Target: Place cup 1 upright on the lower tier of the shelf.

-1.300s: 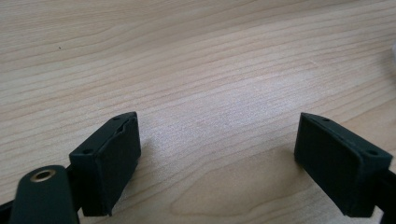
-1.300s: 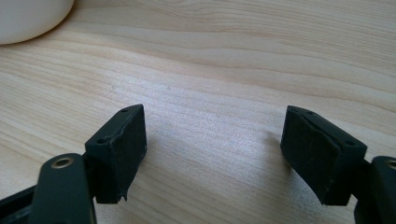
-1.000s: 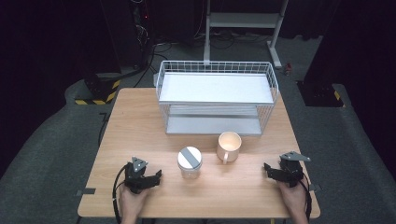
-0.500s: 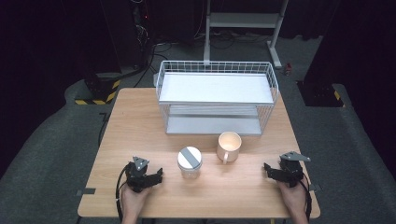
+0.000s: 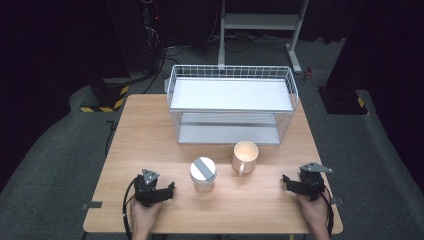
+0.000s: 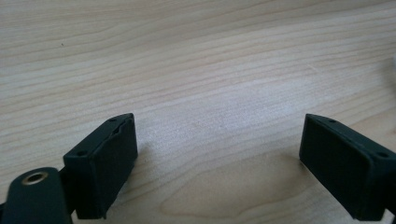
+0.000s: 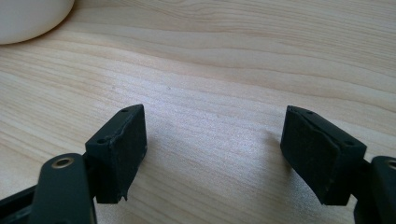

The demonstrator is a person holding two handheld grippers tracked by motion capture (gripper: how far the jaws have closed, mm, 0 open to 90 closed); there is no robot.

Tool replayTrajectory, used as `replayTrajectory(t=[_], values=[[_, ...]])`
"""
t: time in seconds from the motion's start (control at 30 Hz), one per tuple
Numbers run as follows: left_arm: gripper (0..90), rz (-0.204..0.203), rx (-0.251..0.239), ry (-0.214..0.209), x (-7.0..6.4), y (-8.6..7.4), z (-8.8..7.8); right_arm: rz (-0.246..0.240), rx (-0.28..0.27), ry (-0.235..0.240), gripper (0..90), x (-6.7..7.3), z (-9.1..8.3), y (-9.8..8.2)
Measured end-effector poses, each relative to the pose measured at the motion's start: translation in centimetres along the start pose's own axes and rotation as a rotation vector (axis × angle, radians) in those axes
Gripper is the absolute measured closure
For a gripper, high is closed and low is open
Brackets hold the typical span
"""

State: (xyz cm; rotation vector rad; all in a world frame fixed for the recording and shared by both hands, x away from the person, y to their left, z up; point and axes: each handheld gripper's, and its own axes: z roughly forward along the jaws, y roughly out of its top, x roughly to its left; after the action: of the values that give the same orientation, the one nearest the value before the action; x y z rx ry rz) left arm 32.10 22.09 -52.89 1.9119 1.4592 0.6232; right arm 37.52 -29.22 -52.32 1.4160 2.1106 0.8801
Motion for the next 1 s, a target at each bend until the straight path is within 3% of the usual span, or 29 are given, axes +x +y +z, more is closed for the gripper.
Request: replayTrajectory(t=[0.5,1.0], values=[[5.7,0.035,-0.014,-0.057,-1.7,-0.2,-1.2,0.0,0.0,0.0,22.9,0.0,0.0,0.0],[3.4,0.092,-0.021,-0.143,-4.8,0.1,-1.6,0.0,0.0,0.0,22.9,0.0,0.0,0.0]])
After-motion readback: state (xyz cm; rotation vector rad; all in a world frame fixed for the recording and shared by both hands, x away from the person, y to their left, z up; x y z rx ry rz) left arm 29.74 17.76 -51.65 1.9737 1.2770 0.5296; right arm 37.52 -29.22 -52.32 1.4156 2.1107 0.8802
